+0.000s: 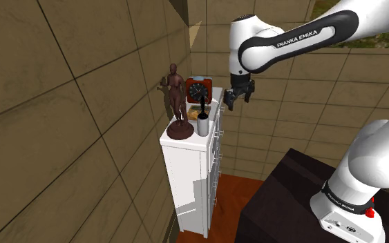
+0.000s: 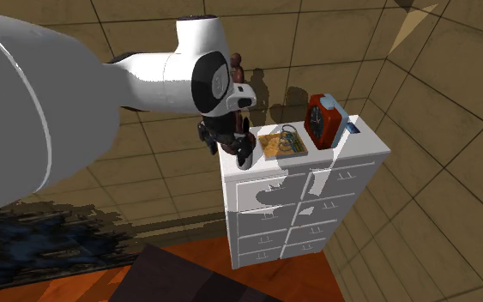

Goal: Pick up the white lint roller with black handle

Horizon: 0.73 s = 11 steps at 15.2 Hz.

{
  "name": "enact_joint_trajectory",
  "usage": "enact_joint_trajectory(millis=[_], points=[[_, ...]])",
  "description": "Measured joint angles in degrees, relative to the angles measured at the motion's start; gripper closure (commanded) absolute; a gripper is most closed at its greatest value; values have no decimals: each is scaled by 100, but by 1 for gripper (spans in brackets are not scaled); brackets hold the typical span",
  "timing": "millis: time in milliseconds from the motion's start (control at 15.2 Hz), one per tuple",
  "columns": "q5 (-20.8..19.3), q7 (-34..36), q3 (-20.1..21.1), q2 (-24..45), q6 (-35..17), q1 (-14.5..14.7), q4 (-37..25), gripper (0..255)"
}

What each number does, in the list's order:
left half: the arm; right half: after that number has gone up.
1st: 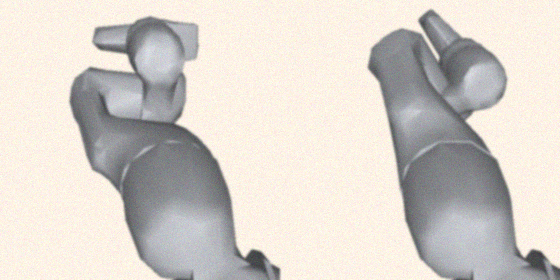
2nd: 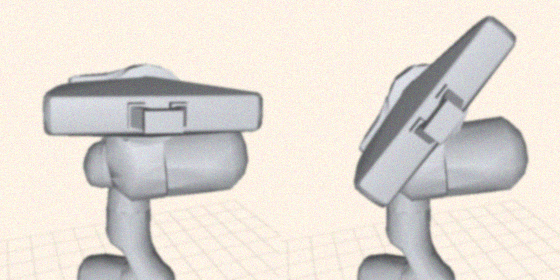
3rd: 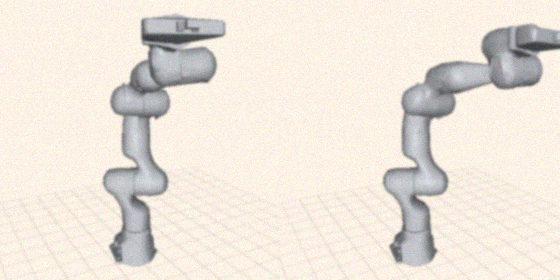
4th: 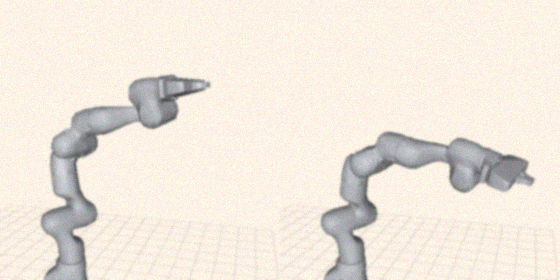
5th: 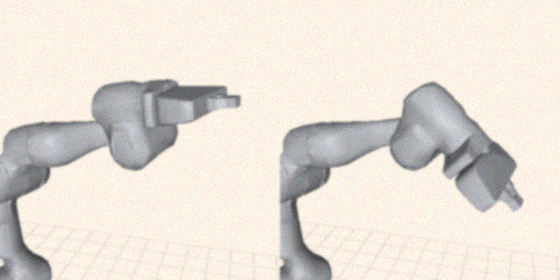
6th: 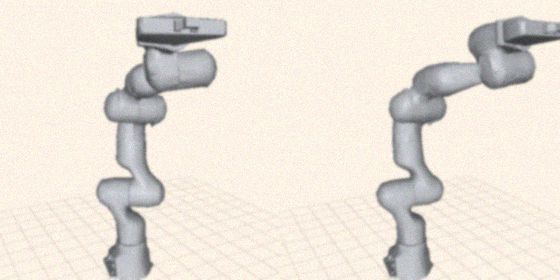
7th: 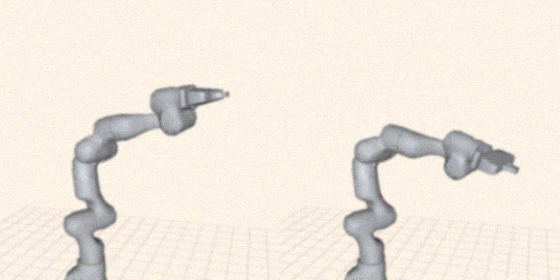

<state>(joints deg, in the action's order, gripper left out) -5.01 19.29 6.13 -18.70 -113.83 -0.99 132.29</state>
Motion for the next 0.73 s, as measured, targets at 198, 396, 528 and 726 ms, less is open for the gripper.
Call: enact_joint_trajectory(millis=[198,396,528,726], points=[[-187,394,152,648,-351,-24,-324,0],[-443,757,233,1345,-663,-60,-725,0],[-618,1055,299,1744,-785,-32,-991,0],[-906,1439,329,2407,-887,12,-1537,0]])
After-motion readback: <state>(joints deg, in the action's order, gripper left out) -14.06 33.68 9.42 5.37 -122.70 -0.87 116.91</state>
